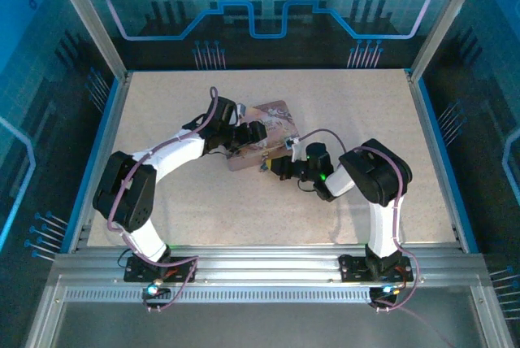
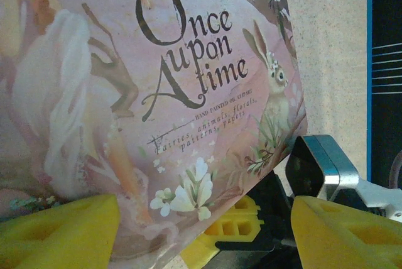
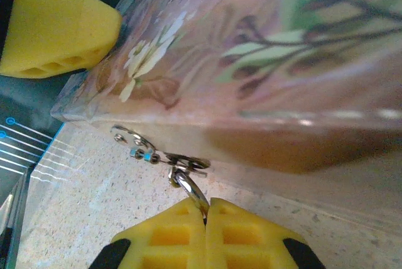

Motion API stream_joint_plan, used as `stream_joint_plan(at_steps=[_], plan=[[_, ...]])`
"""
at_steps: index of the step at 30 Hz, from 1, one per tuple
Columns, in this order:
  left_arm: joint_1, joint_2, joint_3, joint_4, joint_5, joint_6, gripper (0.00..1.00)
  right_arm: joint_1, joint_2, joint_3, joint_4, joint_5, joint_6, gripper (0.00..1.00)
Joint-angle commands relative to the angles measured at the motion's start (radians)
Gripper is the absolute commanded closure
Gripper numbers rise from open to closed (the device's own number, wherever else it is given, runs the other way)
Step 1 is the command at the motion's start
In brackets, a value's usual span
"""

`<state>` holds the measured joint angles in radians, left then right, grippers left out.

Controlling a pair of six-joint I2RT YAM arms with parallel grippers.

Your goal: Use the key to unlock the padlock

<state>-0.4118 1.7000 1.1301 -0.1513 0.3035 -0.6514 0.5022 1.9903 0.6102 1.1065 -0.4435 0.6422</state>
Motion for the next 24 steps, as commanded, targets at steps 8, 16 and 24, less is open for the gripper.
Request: stream_joint_plan(at_steps=[8, 16, 24], plan=[[-0.025, -0.026, -0.071, -0.073, -0.023, -0.008, 0.26, -0.021, -0.032, -0.027, 0.090, 0.022, 0.145, 0.98], [-0.031, -0.059, -0.111, -0.064, -0.032, -0.016, 0.26, -0.021, -0.039, -0.039, 0.114, 0.045, 0.295, 0.98], [-0.033, -0.070, -0.136, -0.052, -0.032, -0.024, 0.26, -0.022, -0.052, -0.026, 0.087, 0.046, 0.366, 0.98]])
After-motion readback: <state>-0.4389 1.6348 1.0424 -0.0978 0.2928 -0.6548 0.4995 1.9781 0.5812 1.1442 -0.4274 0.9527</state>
